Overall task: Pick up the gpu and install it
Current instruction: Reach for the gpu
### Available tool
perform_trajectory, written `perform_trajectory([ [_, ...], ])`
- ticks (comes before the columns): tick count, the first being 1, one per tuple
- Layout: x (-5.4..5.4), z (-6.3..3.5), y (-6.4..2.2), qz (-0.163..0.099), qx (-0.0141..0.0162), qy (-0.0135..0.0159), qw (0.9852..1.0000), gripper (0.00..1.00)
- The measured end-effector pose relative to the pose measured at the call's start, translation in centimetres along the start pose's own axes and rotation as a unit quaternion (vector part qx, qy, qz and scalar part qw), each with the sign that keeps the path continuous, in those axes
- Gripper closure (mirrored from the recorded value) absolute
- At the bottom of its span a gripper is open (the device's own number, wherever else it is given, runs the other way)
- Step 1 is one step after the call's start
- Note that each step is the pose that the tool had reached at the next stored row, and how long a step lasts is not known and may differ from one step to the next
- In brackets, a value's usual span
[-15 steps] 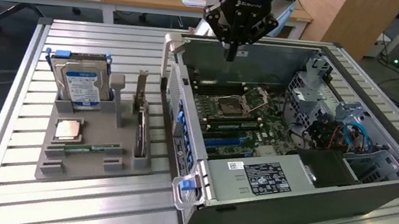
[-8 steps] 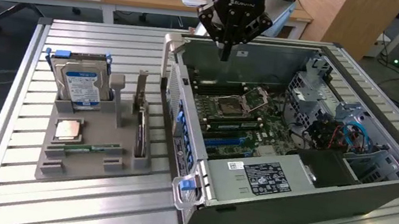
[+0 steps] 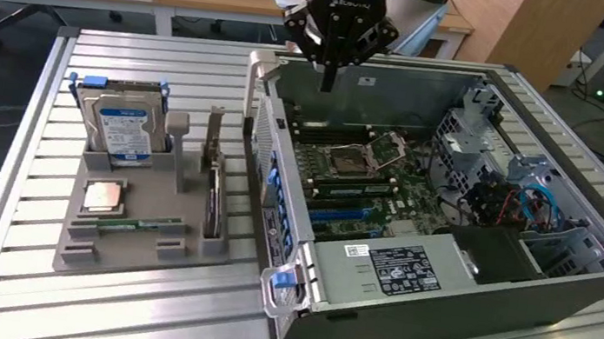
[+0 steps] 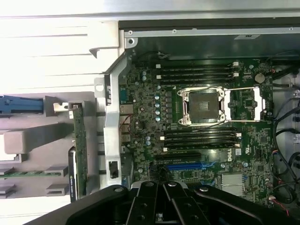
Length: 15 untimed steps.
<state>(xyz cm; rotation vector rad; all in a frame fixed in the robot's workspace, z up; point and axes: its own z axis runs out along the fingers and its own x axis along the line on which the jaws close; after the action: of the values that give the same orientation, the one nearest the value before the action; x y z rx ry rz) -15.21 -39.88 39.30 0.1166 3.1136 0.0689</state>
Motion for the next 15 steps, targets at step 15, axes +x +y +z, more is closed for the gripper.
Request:
perform_trajectory([
  [15,1.8,-0.04,-0.14,0.0,0.0,0.0,1.0,0.89],
])
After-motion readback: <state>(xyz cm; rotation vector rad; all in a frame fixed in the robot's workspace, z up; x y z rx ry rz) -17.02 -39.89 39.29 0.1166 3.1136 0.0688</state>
